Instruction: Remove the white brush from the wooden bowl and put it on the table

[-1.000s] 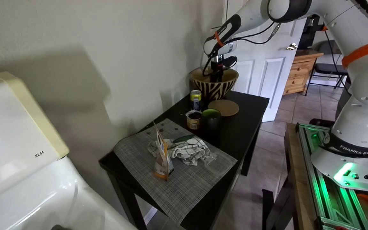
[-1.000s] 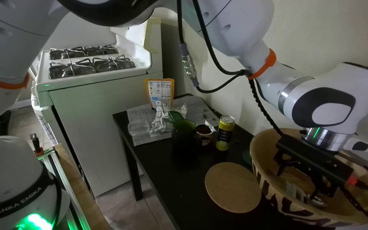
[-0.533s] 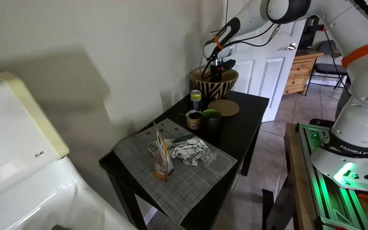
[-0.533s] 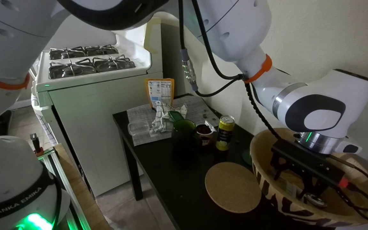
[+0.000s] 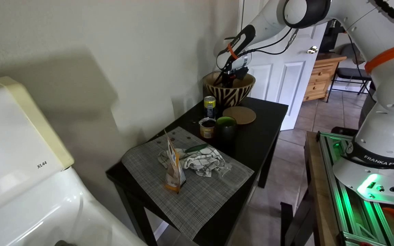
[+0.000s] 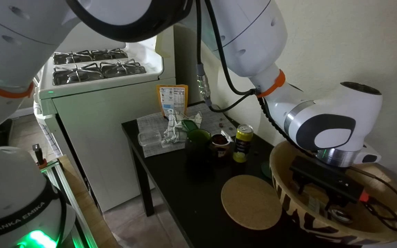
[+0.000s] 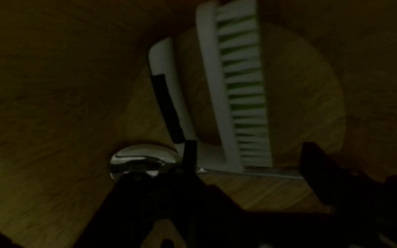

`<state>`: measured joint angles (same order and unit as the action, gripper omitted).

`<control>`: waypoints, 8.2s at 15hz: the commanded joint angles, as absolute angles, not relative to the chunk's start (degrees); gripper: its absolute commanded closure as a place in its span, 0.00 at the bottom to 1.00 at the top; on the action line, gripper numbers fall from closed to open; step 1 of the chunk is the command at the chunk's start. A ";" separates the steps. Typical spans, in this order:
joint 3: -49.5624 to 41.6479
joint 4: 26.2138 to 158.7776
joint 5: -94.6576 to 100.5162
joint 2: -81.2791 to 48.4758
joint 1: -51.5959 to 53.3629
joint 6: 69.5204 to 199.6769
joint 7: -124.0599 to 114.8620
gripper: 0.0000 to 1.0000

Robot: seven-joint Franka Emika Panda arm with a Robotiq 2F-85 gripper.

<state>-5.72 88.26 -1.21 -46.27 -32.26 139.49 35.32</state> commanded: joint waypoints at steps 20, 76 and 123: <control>-8.39 86.98 -0.05 -40.76 -31.40 131.82 32.92 0.67; -11.88 119.45 -5.06 7.31 -21.16 96.00 49.76 0.92; -13.43 151.87 2.29 -10.13 -16.55 152.90 35.52 0.29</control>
